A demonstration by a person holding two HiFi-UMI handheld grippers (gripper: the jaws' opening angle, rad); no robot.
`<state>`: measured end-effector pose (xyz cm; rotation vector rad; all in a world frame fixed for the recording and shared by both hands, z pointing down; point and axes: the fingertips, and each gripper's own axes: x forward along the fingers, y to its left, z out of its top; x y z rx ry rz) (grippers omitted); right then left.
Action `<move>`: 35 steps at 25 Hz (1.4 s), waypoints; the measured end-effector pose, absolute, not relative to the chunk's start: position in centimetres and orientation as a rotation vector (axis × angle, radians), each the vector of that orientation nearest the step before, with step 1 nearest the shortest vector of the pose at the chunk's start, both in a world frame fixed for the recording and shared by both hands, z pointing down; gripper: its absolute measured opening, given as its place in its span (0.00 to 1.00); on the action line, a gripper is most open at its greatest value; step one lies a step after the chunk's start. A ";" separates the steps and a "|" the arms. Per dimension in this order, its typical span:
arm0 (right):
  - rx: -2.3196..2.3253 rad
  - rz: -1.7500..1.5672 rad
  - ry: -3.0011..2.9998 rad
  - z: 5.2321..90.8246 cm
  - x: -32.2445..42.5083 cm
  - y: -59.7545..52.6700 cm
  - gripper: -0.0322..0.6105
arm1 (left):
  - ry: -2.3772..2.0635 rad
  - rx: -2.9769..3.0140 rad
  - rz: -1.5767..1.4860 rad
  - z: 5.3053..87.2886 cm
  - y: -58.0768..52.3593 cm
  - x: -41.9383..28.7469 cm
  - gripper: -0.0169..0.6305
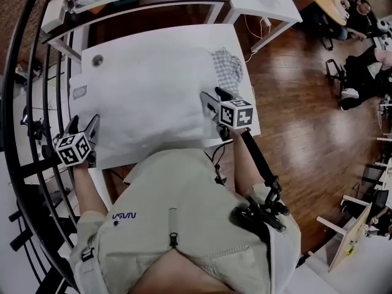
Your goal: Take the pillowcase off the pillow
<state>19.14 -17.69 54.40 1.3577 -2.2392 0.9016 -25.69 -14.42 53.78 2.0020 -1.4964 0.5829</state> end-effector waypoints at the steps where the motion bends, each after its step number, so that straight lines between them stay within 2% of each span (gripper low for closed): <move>1: 1.357 0.919 -2.222 55.3 18.7 -17.7 0.45 | -1.460 1.993 0.547 55.0 -14.3 -25.2 0.62; 2: 1.366 0.926 -2.204 56.0 18.4 -17.7 0.42 | -1.423 1.993 0.512 56.0 -14.3 -24.5 0.62; 3: 1.383 0.919 -2.189 56.4 18.1 -17.7 0.37 | -1.387 2.005 0.479 56.5 -14.1 -23.7 0.57; 4: 1.405 0.896 -2.178 56.4 17.9 -17.7 0.30 | -1.361 2.027 0.445 56.5 -14.0 -22.9 0.47; 6: 1.454 0.819 -2.173 55.6 17.6 -18.2 0.19 | -1.347 2.081 0.356 55.2 -14.0 -21.9 0.13; 7: 1.481 0.781 -2.176 54.8 17.5 -18.5 0.13 | -1.349 2.103 0.306 54.2 -14.2 -21.7 0.05; 10: 1.562 0.714 -2.212 51.8 17.7 -19.6 0.09 | -1.350 2.171 0.164 50.3 -14.8 -21.3 0.05; 16: 1.692 0.562 -2.291 44.3 19.9 -20.9 0.08 | -1.294 2.373 0.023 42.3 -15.4 -18.4 0.05; 21: 1.738 0.574 -2.222 44.9 24.2 -23.6 0.09 | -1.272 2.368 -0.022 42.7 -18.7 -16.7 0.05; 25: 1.652 0.589 -2.057 52.0 25.9 -26.4 0.19 | -1.301 2.207 0.148 50.8 -20.9 -16.5 0.07; 26: 1.640 0.586 -2.024 53.1 26.2 -26.6 0.25 | -1.325 2.199 0.178 52.0 -20.8 -16.7 0.15; 27: 1.642 0.581 -2.010 53.5 26.4 -26.5 0.27 | -1.354 2.199 0.184 52.3 -20.6 -16.9 0.19; 30: 1.704 0.452 -2.007 51.2 26.3 -25.6 0.28 | -1.536 2.224 0.183 50.1 -20.3 -18.7 0.25; 33: 1.720 0.248 -2.047 47.9 23.7 -23.8 0.28 | -1.748 2.321 0.201 45.7 -19.8 -19.3 0.25; 35: 1.668 0.179 -2.124 46.8 20.5 -22.7 0.28 | -1.758 2.428 0.238 43.8 -19.3 -17.0 0.24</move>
